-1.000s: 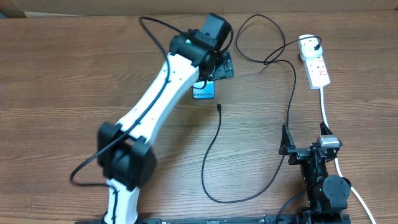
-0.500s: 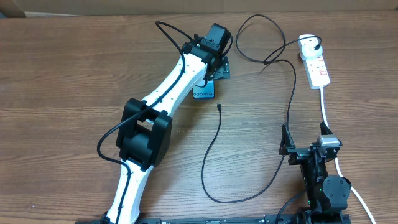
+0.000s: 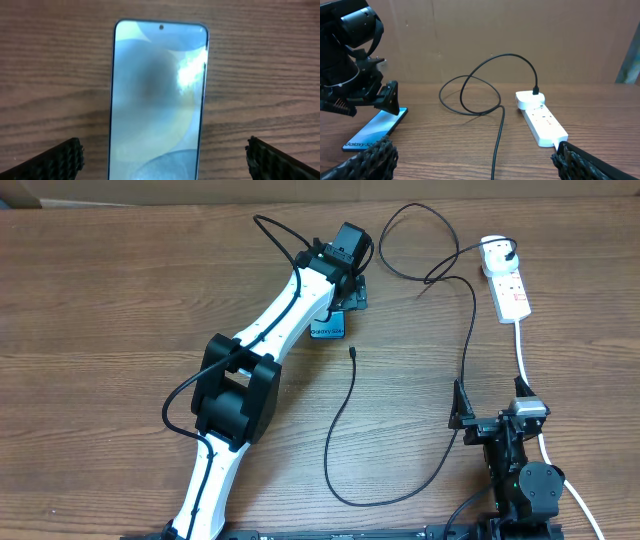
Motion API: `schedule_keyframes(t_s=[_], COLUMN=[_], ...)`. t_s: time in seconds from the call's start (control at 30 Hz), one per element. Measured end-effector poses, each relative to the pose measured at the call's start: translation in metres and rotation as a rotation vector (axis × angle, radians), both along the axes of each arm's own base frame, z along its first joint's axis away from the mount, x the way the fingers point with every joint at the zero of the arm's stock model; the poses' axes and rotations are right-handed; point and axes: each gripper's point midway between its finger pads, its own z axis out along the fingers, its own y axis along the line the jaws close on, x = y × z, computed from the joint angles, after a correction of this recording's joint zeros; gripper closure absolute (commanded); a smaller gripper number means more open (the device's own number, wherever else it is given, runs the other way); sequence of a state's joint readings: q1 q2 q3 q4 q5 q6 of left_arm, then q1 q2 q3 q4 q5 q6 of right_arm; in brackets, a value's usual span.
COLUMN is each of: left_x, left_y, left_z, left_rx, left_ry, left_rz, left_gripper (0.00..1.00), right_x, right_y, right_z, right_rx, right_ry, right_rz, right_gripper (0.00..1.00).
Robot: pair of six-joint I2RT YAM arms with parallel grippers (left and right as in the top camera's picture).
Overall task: Plug charger to phone and switch on socket
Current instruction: 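Move the left gripper forward over the Galaxy phone and lower it, then close the left gripper on the phone's top edge and grip it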
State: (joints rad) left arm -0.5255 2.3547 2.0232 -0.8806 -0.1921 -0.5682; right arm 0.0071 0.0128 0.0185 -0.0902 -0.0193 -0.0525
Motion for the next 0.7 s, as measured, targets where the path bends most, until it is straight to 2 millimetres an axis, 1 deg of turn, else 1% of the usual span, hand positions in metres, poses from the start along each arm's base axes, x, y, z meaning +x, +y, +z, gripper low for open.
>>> schedule_keyframes(t_s=[0.1, 0.23, 0.37, 0.47, 0.57, 0.7], left_x=[0.007, 0.016, 0.018, 0.021, 0.025, 0.028], left_y=[-0.003, -0.003, 0.002, 0.004, 0.003, 0.003], left_z=[0.001, -0.004, -0.008, -0.008, -0.006, -0.011], left_rx=[-0.001, 0.003, 0.028, 0.037, 0.037, 0.036], left_ry=[-0.033, -0.077, -0.096, -0.11, -0.132, -0.148], left_rz=[-0.02, -0.034, -0.027, -0.019, -0.017, -0.022], left_gripper=[0.0, 0.0, 0.0, 0.0, 0.0, 0.0], right_x=[0.0, 0.0, 0.0, 0.0, 0.0, 0.0], right_y=[0.0, 0.0, 0.0, 0.0, 0.0, 0.0], right_z=[0.0, 0.0, 0.0, 0.0, 0.0, 0.0], right_rx=[0.0, 0.0, 0.0, 0.0, 0.0, 0.0], right_ry=[0.0, 0.0, 0.0, 0.0, 0.0, 0.0], right_rz=[0.0, 0.0, 0.0, 0.0, 0.0, 0.0], right_gripper=[0.0, 0.0, 0.0, 0.0, 0.0, 0.0])
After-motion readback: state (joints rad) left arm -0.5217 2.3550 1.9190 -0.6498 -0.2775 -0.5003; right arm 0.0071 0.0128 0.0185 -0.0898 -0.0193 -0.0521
